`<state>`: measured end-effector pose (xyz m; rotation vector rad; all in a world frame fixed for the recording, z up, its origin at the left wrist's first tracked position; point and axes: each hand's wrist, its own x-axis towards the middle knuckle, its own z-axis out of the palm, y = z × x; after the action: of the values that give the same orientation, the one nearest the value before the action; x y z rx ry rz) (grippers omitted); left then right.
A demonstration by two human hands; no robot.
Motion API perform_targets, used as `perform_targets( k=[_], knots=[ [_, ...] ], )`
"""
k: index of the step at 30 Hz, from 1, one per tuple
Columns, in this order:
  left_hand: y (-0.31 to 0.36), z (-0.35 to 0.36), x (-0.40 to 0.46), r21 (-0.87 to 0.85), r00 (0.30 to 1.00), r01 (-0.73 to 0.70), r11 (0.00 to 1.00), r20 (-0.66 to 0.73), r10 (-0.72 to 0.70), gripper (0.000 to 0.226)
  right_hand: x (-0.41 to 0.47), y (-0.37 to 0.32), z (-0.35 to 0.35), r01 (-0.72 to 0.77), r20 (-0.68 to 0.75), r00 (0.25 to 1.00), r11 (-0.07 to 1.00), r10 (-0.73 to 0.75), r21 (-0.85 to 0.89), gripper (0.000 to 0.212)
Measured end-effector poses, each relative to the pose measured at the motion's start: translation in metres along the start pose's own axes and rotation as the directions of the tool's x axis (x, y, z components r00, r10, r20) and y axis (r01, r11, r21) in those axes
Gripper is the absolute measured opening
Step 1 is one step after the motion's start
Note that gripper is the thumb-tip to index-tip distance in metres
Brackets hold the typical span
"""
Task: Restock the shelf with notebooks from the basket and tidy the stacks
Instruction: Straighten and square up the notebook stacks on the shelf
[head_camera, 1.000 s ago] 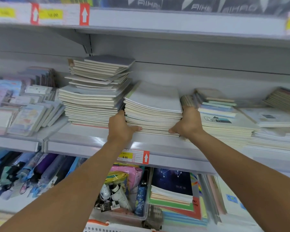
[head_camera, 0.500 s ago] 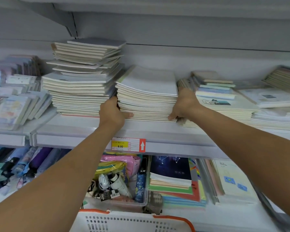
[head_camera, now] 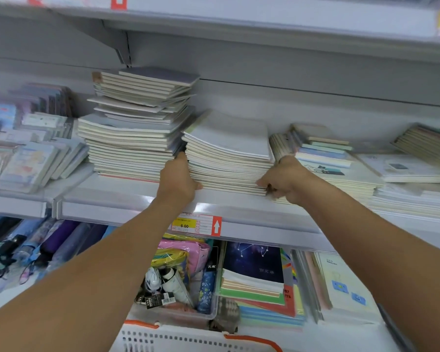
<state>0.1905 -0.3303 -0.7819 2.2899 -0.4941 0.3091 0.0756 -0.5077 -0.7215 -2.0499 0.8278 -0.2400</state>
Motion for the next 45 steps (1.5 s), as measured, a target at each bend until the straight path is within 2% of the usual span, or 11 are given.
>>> perform_targets(
  k=[4,15,18,21,23,26,33,36,38,40,45],
  knots=[
    [0.005,-0.002,0.002,0.019,1.0,0.012,1.0,0.018,-0.013,0.055,0.002,0.02,0.016,-0.036,-0.035,0.998,0.956,0.048,0.29,0.017],
    [0.005,-0.011,0.0,-0.105,0.998,0.016,0.994,0.057,-0.01,0.059,0.007,0.036,0.028,-0.039,-0.109,0.99,0.909,0.093,0.415,0.007],
    [0.02,-0.015,-0.003,-0.276,0.965,0.153,0.949,0.248,-0.084,0.091,-0.012,0.023,0.032,-0.012,-0.053,0.998,0.917,0.036,0.398,0.042],
    [0.043,-0.004,-0.006,-0.531,0.925,0.365,0.764,0.298,-0.235,0.118,-0.021,0.012,0.024,0.062,-0.032,0.998,0.894,-0.054,0.443,0.082],
    [0.055,0.009,-0.003,-0.546,0.909,0.415,0.728,0.211,-0.361,0.111,-0.018,0.007,0.016,0.169,-0.119,0.984,0.89,-0.131,0.423,0.093],
    [0.067,0.021,0.002,-0.526,0.854,0.465,0.712,0.056,-0.517,0.095,-0.003,0.001,0.017,0.386,-0.283,0.91,0.867,-0.302,0.314,0.078],
    [0.06,0.026,0.009,-0.532,0.858,0.449,0.718,0.032,-0.513,0.074,0.027,0.004,0.033,0.531,-0.441,0.794,0.83,-0.418,0.169,0.051],
    [0.062,0.032,0.01,-0.706,0.853,0.247,0.664,-0.166,-0.494,0.056,0.035,-0.002,0.024,0.323,-0.34,0.917,0.889,-0.209,0.324,0.062],
    [0.067,0.034,0.011,-0.756,0.831,0.088,0.648,-0.303,-0.467,0.048,0.043,-0.01,0.008,0.038,-0.006,0.999,0.764,-0.045,0.644,0.076],
    [0.071,0.031,0.015,-0.713,0.804,-0.024,0.7,-0.43,-0.411,0.045,0.055,-0.014,-0.009,-0.092,0.152,0.987,0.602,-0.05,0.793,0.081],
    [0.07,0.028,0.035,-0.548,0.731,-0.044,0.836,-0.588,-0.347,0.048,0.079,-0.018,-0.009,-0.215,0.257,0.966,0.6,0.017,0.77,0.099]
  ],
)
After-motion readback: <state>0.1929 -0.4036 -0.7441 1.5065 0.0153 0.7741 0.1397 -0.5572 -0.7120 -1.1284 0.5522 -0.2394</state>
